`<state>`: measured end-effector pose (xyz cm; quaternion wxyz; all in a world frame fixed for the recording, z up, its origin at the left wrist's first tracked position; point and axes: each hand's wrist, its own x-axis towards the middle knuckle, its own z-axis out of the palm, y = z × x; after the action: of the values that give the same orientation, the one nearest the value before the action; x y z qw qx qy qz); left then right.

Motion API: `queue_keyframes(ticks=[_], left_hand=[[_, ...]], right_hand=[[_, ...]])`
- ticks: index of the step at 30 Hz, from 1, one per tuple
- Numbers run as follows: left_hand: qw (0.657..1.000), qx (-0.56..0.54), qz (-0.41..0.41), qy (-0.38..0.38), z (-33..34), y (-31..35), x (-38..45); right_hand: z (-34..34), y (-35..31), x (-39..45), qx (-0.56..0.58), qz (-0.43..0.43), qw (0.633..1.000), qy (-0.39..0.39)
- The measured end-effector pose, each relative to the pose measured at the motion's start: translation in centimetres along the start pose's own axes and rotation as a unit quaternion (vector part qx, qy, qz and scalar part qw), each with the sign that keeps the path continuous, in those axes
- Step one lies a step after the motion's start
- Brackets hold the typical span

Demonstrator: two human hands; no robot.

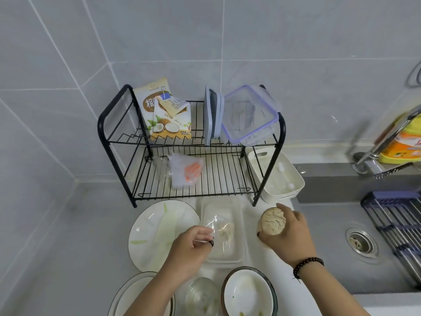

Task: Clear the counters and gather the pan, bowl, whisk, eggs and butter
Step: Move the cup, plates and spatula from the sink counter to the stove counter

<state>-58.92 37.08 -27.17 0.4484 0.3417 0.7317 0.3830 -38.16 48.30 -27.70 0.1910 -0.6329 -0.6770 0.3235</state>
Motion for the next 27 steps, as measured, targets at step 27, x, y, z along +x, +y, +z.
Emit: queue_keyframes(ticks=[27], left_hand=[[0.981,-0.113,0.130,0.086,1.4,1.7,-2.6]], right_hand=[[-1.2,-7.8,-4.4,0.218,-0.082,0.955,-0.185]])
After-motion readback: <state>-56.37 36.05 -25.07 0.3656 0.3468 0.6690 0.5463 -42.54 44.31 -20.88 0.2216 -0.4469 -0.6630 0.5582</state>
